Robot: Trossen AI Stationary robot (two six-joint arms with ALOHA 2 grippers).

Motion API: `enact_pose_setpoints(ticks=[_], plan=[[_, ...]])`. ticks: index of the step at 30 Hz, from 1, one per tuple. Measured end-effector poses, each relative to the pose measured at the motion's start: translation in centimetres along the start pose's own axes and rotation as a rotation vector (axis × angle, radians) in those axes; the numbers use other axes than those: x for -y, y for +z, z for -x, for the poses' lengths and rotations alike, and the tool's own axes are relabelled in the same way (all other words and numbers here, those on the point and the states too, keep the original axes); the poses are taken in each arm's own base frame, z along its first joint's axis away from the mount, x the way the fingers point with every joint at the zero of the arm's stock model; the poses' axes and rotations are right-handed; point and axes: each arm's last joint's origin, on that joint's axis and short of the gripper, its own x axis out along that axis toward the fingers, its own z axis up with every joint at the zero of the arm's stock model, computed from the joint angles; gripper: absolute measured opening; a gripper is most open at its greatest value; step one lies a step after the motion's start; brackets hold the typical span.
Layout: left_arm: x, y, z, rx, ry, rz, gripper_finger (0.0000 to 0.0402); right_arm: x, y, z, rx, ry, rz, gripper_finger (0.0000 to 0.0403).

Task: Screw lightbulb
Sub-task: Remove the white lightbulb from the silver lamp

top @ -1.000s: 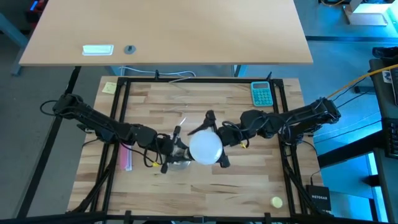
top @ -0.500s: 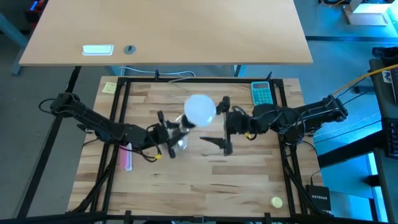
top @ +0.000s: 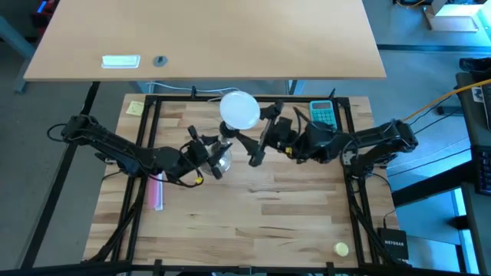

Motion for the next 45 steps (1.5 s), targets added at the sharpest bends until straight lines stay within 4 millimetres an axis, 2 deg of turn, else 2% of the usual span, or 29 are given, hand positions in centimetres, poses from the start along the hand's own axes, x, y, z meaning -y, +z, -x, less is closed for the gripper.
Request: enact_pose_setpoints(ticks=[7, 11, 15, 20, 24, 27, 29, 33, 36, 39, 45], plan=[[0.0, 0.0, 0.0, -0.001, 0.001, -0.008, 0.0127, 0.3, -1.4, -1.1, 0.023, 0.039, -0.026, 0.0336], [0.0, 0.0, 0.0, -0.001, 0.0, -0.016, 0.0127, 0.1, -0.7, -1.7, 0.05, 0.049, -0.015, 0.0316], [0.0, -0.1, 0.0, -0.006, -0.002, -0.022, 0.0127, -0.1, -0.4, -2.1, 0.007, 0.064, 0.019, 0.0261], [0.3, -0.2, 0.2, -0.014, -0.017, -0.036, 0.0127, -0.2, -0.3, -2.1, -0.004, 0.085, 0.066, 0.0144], [0.8, -0.2, 0.8, -0.014, -0.094, -0.045, 0.0127, -0.6, -0.6, -2.0, -0.022, 0.166, 0.096, 0.0146], [1.3, -0.2, 1.5, -0.009, -0.195, -0.057, 0.0127, -0.8, -0.6, -1.7, -0.044, 0.297, 0.074, 0.0146], [1.6, 0.0, 1.8, 0.01, -0.346, -0.062, 0.0127, -1.2, -0.5, -1.5, -0.03, 0.435, 0.029, 0.0146], [2.3, -0.3, 2.2, 0.026, -0.761, -0.001, 0.0127, -2.0, -0.5, -0.8, -0.014, 0.812, -0.048, 0.0146], [2.2, -0.4, 2.0, 0.019, -0.956, 0.059, 0.0127, -2.3, -0.5, -0.4, 0.014, 1.005, -0.054, 0.0146], [1.9, -0.5, 1.6, 0.012, -0.984, 0.083, 0.0127, -2.5, -0.5, -0.4, 0.016, 1.02, -0.059, 0.0146], [1.7, -0.5, 1.3, 0.005, -0.955, 0.086, 0.0127, -2.4, -0.6, -0.6, -0.022, 0.885, -0.082, 0.0146]])
